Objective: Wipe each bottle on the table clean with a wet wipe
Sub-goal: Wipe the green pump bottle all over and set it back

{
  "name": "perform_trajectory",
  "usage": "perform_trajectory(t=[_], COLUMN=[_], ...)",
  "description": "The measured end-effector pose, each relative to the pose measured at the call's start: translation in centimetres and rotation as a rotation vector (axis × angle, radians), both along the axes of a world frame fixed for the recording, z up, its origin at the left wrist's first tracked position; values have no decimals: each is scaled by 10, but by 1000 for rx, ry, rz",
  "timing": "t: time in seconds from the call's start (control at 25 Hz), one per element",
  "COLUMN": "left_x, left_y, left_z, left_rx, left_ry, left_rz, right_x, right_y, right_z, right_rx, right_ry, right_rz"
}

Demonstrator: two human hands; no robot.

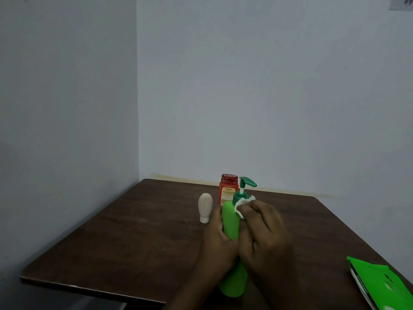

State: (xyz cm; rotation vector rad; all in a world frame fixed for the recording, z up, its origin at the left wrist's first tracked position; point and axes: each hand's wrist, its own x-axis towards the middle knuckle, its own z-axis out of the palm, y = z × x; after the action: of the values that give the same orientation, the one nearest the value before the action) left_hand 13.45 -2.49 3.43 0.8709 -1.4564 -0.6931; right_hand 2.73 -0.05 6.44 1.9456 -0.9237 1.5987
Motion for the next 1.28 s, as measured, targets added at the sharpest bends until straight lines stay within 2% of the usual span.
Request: perform_trajectory(t=[0.16,0.28,0.36,0.52,0.6,0.72,0.88,1.0,1.08,1.28], left_x=[2,5,6,6,4,5,6,5,5,5], left_y=[0,3,4,6,6,2,1,4,4,4], left_z=[-2,-1,-1,0,-1,-3,-3,0,1,-1], left_rx=[13,35,44,35,12,1,27,33,33,34], left_ry=[97,126,129,130,126,117,83,16,29,118], left_rz=[-58,-105,-114,-87,-76,-66,-46,27,1,-83], right_x=[-11,-16,-18,-20,-19,-20,-21,-16,-16,-16], right_y=[-11,-11,-12,-29,-34,-28,-7,-3,-8,-18], right_z=[1,5,13,22,23,18,12,3,-2,6], right_rx=[88,200,328,688,796,642,271,84,43,242], right_ry=[-63,-182,-262,-554,-614,-526,-63,150,118,-294], right_rz=[86,228,359,674,768,695,379,266,262,411])
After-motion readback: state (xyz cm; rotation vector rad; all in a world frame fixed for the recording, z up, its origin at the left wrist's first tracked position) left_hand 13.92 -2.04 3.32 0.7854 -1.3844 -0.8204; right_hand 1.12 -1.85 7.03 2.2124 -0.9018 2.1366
